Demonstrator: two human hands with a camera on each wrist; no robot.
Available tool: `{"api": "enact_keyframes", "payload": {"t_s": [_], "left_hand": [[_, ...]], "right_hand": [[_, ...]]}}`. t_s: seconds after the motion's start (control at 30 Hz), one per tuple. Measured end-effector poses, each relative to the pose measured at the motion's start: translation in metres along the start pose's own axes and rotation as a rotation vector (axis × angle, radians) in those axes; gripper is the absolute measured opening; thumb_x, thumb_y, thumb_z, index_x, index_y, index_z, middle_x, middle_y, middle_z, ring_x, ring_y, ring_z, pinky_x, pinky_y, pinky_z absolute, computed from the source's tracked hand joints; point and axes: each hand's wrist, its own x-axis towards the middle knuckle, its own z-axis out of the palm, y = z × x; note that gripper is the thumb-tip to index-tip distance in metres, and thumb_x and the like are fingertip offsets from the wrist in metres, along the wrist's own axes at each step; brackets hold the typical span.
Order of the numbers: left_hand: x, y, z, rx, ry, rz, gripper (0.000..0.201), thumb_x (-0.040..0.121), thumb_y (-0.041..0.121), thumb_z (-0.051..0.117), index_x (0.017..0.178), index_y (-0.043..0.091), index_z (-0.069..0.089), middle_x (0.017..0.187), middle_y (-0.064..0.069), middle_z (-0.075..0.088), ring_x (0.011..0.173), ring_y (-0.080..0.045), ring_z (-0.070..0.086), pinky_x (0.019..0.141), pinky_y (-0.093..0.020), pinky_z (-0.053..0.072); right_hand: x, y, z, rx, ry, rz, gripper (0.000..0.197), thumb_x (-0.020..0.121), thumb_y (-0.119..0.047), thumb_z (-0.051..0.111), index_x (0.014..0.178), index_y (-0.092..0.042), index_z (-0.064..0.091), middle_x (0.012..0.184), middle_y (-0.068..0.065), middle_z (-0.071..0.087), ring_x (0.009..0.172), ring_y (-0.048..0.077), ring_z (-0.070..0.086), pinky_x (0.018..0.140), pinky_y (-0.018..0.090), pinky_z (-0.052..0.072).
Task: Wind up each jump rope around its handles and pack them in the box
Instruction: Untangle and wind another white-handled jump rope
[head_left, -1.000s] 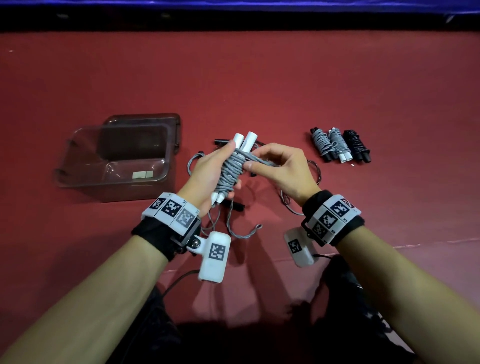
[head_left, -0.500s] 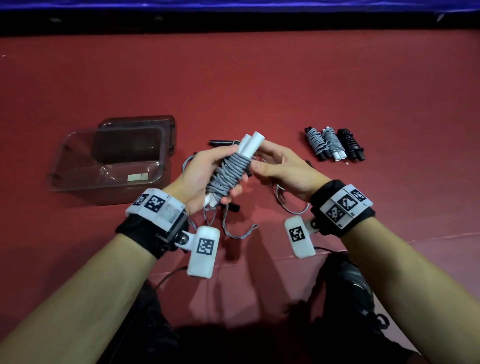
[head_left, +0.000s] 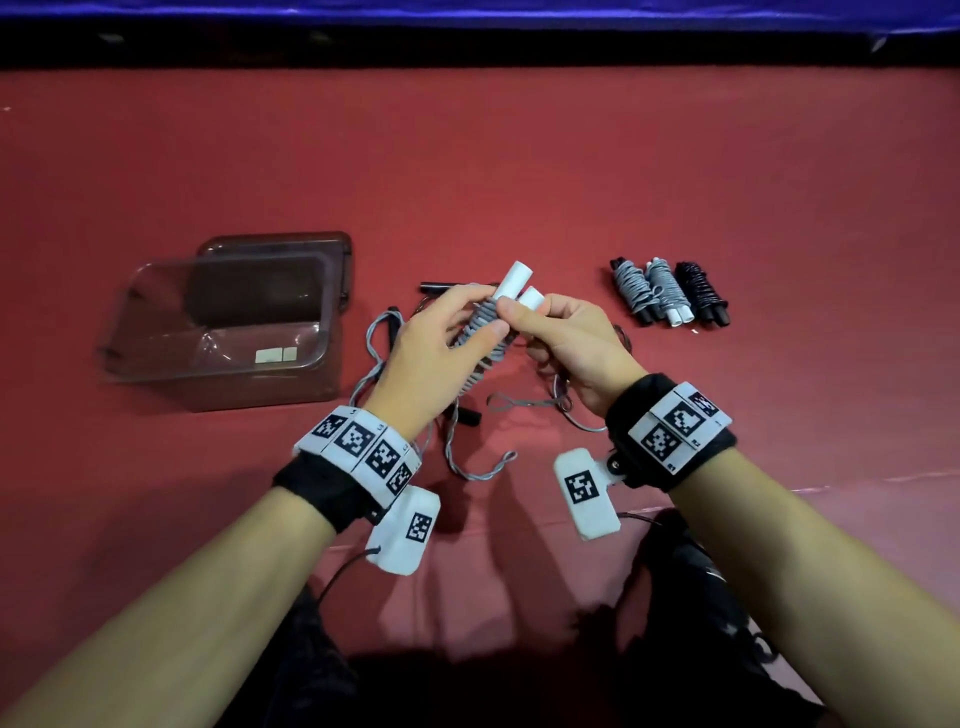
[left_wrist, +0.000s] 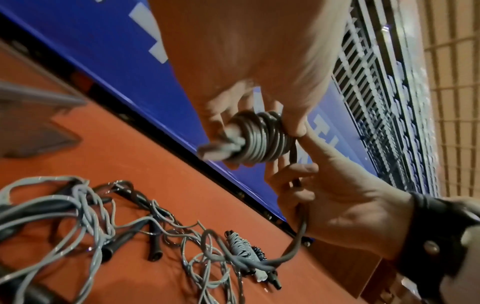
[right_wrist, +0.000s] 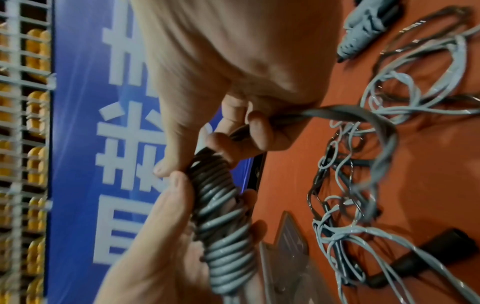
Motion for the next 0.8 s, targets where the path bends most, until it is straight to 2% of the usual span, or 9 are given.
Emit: {"api": "enact_keyframes", "payload": {"t_s": [0.07, 0.17, 0.23, 0.37, 0.47, 0.57, 0.63, 0.73, 0.8], "left_hand": [[0.002, 0.001, 0.002, -0.153, 0.060, -0.111, 0.022, 0.099, 0.018, 0.066, 0.120, 0.024, 0.066, 0.105, 0.000, 0.075, 0.094, -0.012, 0.072, 0.085, -0.028, 0.057], [0.007, 0.006, 0.002, -0.464, 0.218, -0.288, 0.015, 0.102, 0.009, 0.059, 0.115, 0.013, 0.065, 0.083, -0.002, 0.070, 0.062, -0.013, 0.067, 0.054, -0.029, 0.056], [0.011, 0.004, 0.000, -0.482, 0.255, -0.315, 0.014, 0.101, 0.006, 0.058, 0.112, 0.012, 0.065, 0.080, 0.002, 0.070, 0.061, -0.007, 0.065, 0.056, -0.024, 0.054], [0.010, 0.002, 0.005, -0.461, 0.286, -0.323, 0.019, 0.101, 0.004, 0.057, 0.098, 0.019, 0.067, 0.076, 0.008, 0.072, 0.066, -0.006, 0.066, 0.068, -0.028, 0.053], [0.008, 0.002, 0.007, -0.385, 0.320, -0.309, 0.014, 0.100, 0.004, 0.059, 0.106, 0.014, 0.067, 0.085, 0.003, 0.072, 0.067, 0.000, 0.066, 0.064, -0.018, 0.051], [0.007, 0.001, 0.003, -0.354, 0.350, -0.310, 0.013, 0.098, 0.011, 0.064, 0.109, 0.007, 0.070, 0.085, 0.001, 0.072, 0.066, 0.001, 0.064, 0.063, -0.014, 0.048], [0.006, 0.000, 0.004, -0.311, 0.360, -0.303, 0.018, 0.097, 0.022, 0.067, 0.106, 0.007, 0.072, 0.082, 0.003, 0.072, 0.064, 0.003, 0.063, 0.061, -0.012, 0.046], [0.004, -0.003, 0.006, -0.304, 0.364, -0.296, 0.023, 0.095, 0.030, 0.071, 0.103, 0.009, 0.072, 0.087, -0.003, 0.077, 0.072, -0.005, 0.068, 0.068, -0.021, 0.051], [0.004, -0.004, 0.008, -0.309, 0.363, -0.312, 0.021, 0.093, 0.029, 0.074, 0.103, 0.010, 0.072, 0.089, -0.006, 0.078, 0.075, -0.010, 0.070, 0.070, -0.028, 0.054]], "right_hand": [[-0.001, -0.004, 0.002, -0.025, 0.015, -0.016, 0.033, 0.083, -0.036, 0.083, 0.066, -0.020, 0.059, 0.056, -0.001, 0.054, 0.045, 0.011, 0.039, 0.044, 0.023, 0.030], [-0.003, -0.008, 0.006, 0.037, 0.004, -0.112, 0.012, 0.084, -0.016, 0.082, 0.092, -0.012, 0.074, 0.080, 0.007, 0.070, 0.058, 0.010, 0.058, 0.052, 0.021, 0.047], [-0.001, -0.007, 0.005, -0.086, 0.093, -0.273, 0.021, 0.080, -0.011, 0.085, 0.097, -0.012, 0.073, 0.090, 0.005, 0.073, 0.068, 0.008, 0.062, 0.063, 0.020, 0.052], [0.001, -0.002, 0.003, -0.690, 0.193, -0.609, 0.018, 0.079, -0.036, 0.081, 0.096, -0.031, 0.076, 0.090, -0.012, 0.070, 0.080, 0.006, 0.064, 0.072, 0.036, 0.053], [0.004, -0.003, -0.001, -0.644, 0.134, -0.581, 0.017, 0.085, -0.041, 0.077, 0.098, -0.031, 0.080, 0.088, -0.012, 0.071, 0.081, 0.009, 0.066, 0.074, 0.041, 0.053], [0.002, -0.006, -0.003, -0.807, 0.067, -0.500, 0.022, 0.093, -0.051, 0.064, 0.102, -0.036, 0.078, 0.092, -0.020, 0.071, 0.088, 0.006, 0.065, 0.078, 0.036, 0.052], [0.003, -0.007, -0.005, -0.886, -0.003, -0.487, 0.021, 0.099, -0.046, 0.058, 0.100, -0.033, 0.074, 0.090, -0.017, 0.071, 0.086, 0.009, 0.063, 0.077, 0.034, 0.050], [0.005, -0.007, -0.004, -0.859, -0.142, -0.446, 0.019, 0.105, -0.032, 0.051, 0.091, -0.026, 0.062, 0.076, -0.010, 0.061, 0.071, 0.011, 0.053, 0.072, 0.035, 0.044], [0.004, -0.006, -0.002, -0.902, -0.199, -0.410, 0.025, 0.105, -0.036, 0.047, 0.085, -0.026, 0.057, 0.075, -0.008, 0.060, 0.073, 0.014, 0.053, 0.075, 0.040, 0.047]]}}
